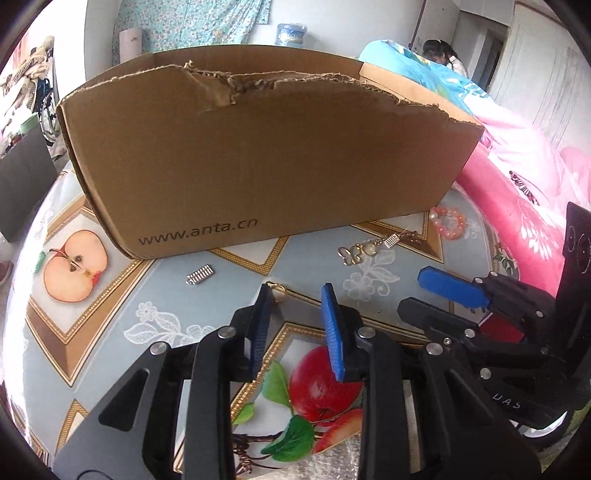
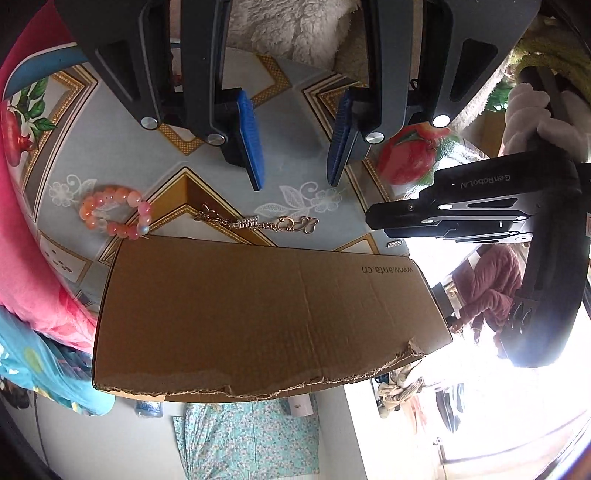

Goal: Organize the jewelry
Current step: 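Move both grippers toward the gold chain and small silver charm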

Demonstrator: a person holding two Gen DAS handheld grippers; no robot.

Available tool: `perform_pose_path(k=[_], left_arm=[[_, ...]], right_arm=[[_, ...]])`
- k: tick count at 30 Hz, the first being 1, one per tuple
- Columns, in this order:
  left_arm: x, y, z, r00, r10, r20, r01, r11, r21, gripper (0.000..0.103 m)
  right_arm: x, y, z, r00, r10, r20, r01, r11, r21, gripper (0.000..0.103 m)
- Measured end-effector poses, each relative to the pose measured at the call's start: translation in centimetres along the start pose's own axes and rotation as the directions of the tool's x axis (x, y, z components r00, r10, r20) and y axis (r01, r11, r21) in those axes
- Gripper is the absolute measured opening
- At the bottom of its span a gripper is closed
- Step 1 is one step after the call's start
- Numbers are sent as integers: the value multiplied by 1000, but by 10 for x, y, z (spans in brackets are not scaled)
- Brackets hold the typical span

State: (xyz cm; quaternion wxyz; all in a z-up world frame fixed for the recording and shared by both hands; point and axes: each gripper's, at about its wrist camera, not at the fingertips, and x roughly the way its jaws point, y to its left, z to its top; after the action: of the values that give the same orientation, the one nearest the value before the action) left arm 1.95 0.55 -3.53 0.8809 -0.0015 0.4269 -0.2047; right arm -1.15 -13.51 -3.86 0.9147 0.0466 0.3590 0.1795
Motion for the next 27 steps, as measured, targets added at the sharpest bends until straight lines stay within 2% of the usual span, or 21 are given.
perform_pose_path(k=[5,7,9,12,17,20,27], left_arm=[[1,0,-1,995,-102,-12,102,994,-43,26],[0,-1,-1,993,-118,-3,118,992,-39,26],[-4,-4,0,995,-98,16,98,995,-6,26],[-5,-12,2,999,-17,30,14,996,89,26],[0,-16,4,998,64,22,-67,972,226,26],[4,-13,3,997,76,3,-74,958,276,24],[6,-9,6,999,37,-3,-34,932,361,18]], right_arm=[[-3,-3,-2,1000,15,5,-15,1000,7,36],[-5,-5,-2,1000,23,7,-23,1000,12,36],[-5,-6,-3,1000,30,8,-30,999,15,37],[-6,-8,-3,999,39,9,-39,999,19,38],[-8,-11,-4,999,52,11,-52,998,26,38],[-10,-13,-4,998,57,12,-57,998,29,38],[-11,-16,-4,998,69,13,-69,997,31,39]])
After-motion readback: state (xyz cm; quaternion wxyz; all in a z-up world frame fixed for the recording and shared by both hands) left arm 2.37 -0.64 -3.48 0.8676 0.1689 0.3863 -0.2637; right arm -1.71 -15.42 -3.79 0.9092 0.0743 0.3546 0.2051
